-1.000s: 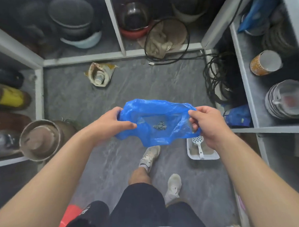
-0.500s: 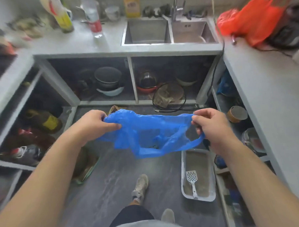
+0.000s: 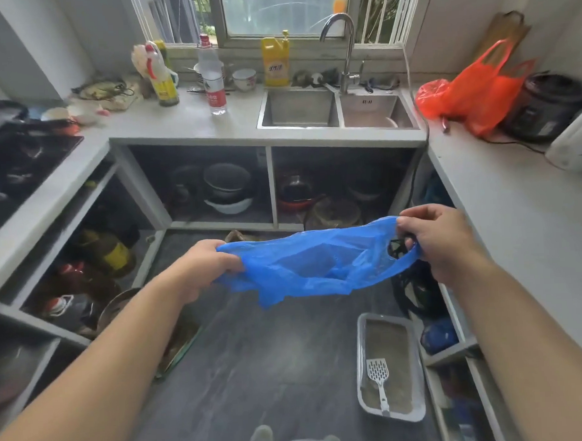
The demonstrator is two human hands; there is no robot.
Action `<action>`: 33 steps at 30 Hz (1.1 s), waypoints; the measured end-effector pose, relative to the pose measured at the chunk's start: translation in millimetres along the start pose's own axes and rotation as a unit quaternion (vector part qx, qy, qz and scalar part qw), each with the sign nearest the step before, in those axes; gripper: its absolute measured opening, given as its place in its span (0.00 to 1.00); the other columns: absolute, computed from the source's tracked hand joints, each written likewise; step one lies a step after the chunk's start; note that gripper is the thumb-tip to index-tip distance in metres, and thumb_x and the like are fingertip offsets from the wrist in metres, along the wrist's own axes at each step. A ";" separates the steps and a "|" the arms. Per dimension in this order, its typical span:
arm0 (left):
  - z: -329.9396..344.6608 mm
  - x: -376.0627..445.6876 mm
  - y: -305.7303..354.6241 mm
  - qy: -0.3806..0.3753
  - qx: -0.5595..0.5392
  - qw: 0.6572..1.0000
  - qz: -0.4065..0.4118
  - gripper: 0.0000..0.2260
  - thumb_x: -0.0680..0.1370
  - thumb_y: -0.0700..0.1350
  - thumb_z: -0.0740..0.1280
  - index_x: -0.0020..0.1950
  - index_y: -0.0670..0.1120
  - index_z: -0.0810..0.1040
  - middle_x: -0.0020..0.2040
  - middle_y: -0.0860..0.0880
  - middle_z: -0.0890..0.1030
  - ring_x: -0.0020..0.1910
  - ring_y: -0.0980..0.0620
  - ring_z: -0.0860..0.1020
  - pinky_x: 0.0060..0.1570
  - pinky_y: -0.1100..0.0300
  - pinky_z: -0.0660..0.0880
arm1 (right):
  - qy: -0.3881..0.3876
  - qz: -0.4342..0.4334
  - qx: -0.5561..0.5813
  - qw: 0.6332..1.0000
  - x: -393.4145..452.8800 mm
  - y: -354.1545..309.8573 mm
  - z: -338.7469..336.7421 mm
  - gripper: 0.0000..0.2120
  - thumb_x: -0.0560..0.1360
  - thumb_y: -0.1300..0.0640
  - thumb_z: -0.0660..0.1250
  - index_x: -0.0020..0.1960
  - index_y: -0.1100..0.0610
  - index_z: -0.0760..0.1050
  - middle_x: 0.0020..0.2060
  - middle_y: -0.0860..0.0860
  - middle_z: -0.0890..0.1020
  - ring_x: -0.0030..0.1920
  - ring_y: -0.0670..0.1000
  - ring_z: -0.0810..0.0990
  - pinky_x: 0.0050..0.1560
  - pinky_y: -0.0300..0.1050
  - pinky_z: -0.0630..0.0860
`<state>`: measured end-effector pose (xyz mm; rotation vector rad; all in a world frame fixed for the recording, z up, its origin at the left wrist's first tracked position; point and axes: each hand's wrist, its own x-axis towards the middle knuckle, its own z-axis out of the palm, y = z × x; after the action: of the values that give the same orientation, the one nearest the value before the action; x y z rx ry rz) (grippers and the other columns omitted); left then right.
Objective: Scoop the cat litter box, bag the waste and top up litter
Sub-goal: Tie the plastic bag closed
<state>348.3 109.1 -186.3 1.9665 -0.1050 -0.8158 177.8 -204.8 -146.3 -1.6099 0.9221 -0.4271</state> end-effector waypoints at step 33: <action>-15.7 30.5 -21.0 0.113 -0.159 0.977 0.086 0.11 0.74 0.43 0.75 0.54 0.47 0.78 0.38 0.46 0.84 0.36 0.49 0.81 0.46 0.48 0.78 | 0.040 0.028 -0.061 0.997 -8.9 30.3 53.4 0.06 0.75 0.66 0.69 0.51 0.58 0.79 0.41 0.58 0.84 0.35 0.53 0.84 0.39 0.49 0.81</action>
<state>375.7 120.0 -213.7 1.7063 -0.0083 -0.4597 200.1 -163.5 -186.9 -1.6833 1.0707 -0.4051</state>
